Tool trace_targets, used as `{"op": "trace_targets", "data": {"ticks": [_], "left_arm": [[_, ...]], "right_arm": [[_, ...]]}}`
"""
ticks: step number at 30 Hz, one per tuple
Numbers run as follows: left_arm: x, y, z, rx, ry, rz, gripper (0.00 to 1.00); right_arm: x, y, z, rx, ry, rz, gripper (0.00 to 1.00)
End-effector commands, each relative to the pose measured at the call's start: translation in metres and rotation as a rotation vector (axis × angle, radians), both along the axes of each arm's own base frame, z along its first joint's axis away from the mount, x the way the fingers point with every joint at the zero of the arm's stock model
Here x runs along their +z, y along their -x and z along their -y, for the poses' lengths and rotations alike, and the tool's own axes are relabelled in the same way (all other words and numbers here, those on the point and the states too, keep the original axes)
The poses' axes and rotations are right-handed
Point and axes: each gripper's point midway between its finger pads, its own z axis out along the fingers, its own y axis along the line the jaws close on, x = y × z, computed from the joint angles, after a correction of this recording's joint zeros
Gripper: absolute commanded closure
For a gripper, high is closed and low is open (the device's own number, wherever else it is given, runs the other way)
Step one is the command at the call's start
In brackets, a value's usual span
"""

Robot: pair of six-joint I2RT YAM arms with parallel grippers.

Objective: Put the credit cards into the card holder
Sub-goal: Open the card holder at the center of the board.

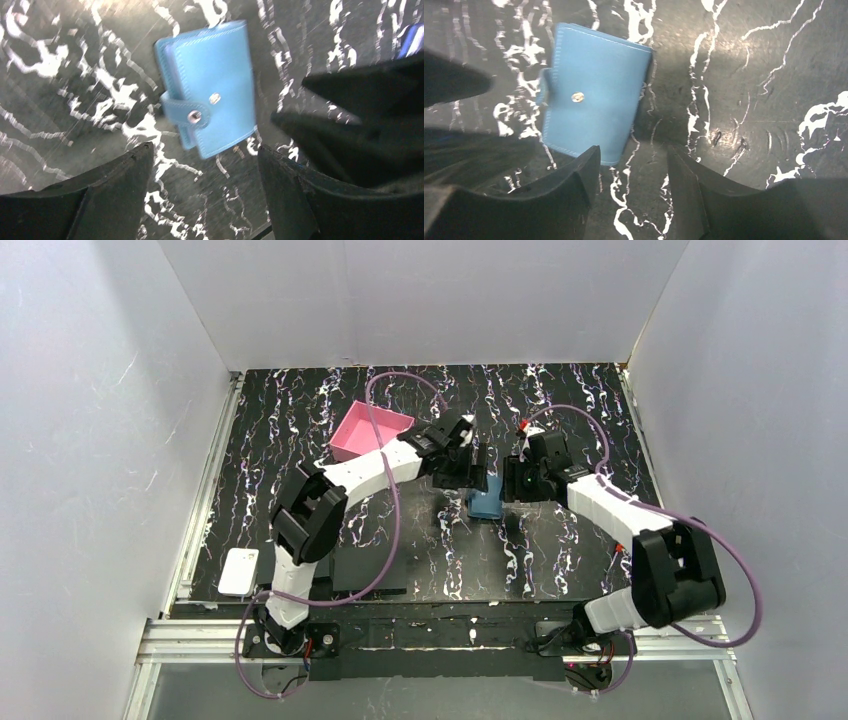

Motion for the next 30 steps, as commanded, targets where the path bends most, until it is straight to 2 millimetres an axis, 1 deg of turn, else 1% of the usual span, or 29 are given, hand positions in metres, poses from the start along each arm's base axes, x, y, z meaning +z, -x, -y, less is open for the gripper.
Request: {"op": "trace_targets", "data": {"ticks": [1, 4, 7, 9, 13, 15, 16, 20, 24, 28, 30], "left_arm": [[-0.002, -0.013, 0.014, 0.035, -0.068, 0.030, 0.26], [-0.014, -0.021, 0.011, 0.044, -0.137, 0.027, 0.33], [-0.019, -0.028, 0.006, 0.050, -0.192, 0.046, 0.40], [-0.020, -0.029, -0.001, 0.046, -0.222, 0.060, 0.47], [-0.017, -0.028, -0.016, 0.056, -0.245, 0.076, 0.58], [-0.018, -0.027, -0.024, 0.068, -0.242, 0.074, 0.60], [-0.020, -0.026, -0.025, 0.072, -0.230, 0.070, 0.61], [-0.025, -0.020, -0.025, 0.078, -0.175, 0.033, 0.67], [-0.030, -0.018, -0.025, 0.078, -0.144, 0.014, 0.72], [-0.036, -0.018, -0.024, 0.088, -0.098, -0.035, 0.83], [-0.040, -0.018, -0.026, 0.101, -0.073, -0.064, 0.88]], "right_arm": [[0.032, 0.002, -0.012, 0.080, -0.021, 0.101, 0.41], [0.030, 0.009, -0.025, 0.150, -0.036, 0.124, 0.39], [0.027, 0.017, -0.037, 0.235, 0.003, 0.182, 0.28], [0.027, 0.021, -0.045, 0.266, 0.001, 0.223, 0.23], [0.030, 0.022, -0.051, 0.277, 0.009, 0.294, 0.21], [0.030, 0.022, -0.051, 0.282, 0.030, 0.335, 0.20], [0.033, 0.018, -0.055, 0.284, 0.023, 0.378, 0.20], [0.030, 0.014, -0.062, 0.295, 0.015, 0.409, 0.20], [0.024, 0.013, -0.070, 0.330, 0.042, 0.433, 0.20], [0.024, 0.009, -0.077, 0.348, 0.059, 0.459, 0.20], [0.021, 0.007, -0.080, 0.324, 0.070, 0.461, 0.19]]}}
